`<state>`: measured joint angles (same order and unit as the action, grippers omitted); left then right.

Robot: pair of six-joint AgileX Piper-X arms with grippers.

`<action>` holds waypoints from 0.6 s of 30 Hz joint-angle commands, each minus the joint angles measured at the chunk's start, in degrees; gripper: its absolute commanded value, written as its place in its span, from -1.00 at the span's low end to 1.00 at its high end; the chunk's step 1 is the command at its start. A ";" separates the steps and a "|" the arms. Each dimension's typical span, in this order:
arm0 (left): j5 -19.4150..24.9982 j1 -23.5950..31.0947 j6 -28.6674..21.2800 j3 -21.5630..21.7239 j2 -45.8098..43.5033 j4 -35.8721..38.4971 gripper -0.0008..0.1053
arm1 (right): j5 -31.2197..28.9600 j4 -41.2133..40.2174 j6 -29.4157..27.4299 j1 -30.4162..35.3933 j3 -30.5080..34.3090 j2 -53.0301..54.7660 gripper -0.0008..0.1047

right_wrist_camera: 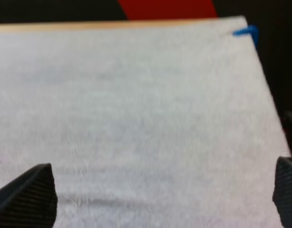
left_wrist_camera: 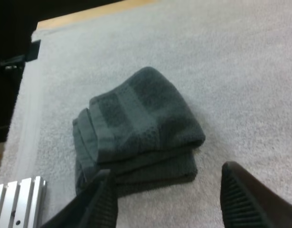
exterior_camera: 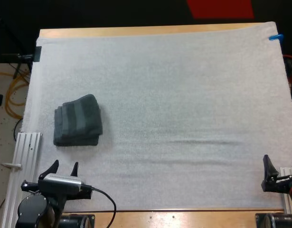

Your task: Pick towel from pile fold and stack

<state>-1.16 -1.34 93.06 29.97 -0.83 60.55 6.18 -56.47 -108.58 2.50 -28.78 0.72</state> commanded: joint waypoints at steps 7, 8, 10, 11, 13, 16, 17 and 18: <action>0.16 0.02 1.02 0.20 -7.91 -1.03 -0.09 | 0.52 -0.19 0.45 -0.10 -0.05 2.28 0.72; 0.16 0.02 1.02 0.20 -7.91 -1.03 -0.09 | 0.52 -0.33 0.46 -0.10 -0.20 2.28 0.72; 0.16 0.02 1.02 0.20 -7.91 -1.03 -0.09 | 0.40 -1.28 0.83 -0.10 -0.69 2.28 0.72; 0.16 0.02 1.02 0.20 -7.91 -1.03 -0.09 | 0.40 -1.58 0.84 -0.10 -0.84 2.28 0.72; 0.16 0.02 1.02 0.20 -7.91 -1.03 -0.09 | 0.26 -2.51 0.83 -0.10 -1.29 2.28 0.72; 0.16 0.02 1.02 0.20 -7.91 -1.03 -0.09 | 0.10 -2.50 0.83 -0.10 -1.27 2.28 0.72; 0.16 0.02 1.02 0.20 -7.91 -1.03 -0.09 | 0.11 -2.50 0.83 -0.10 -1.27 2.28 0.72; 0.16 0.02 1.02 0.20 -7.91 -1.03 -0.09 | 0.11 -2.50 0.83 -0.10 -1.27 2.28 0.72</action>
<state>-1.16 -1.34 93.20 29.97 -0.83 60.05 6.18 -58.94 -107.61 2.50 -29.59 0.72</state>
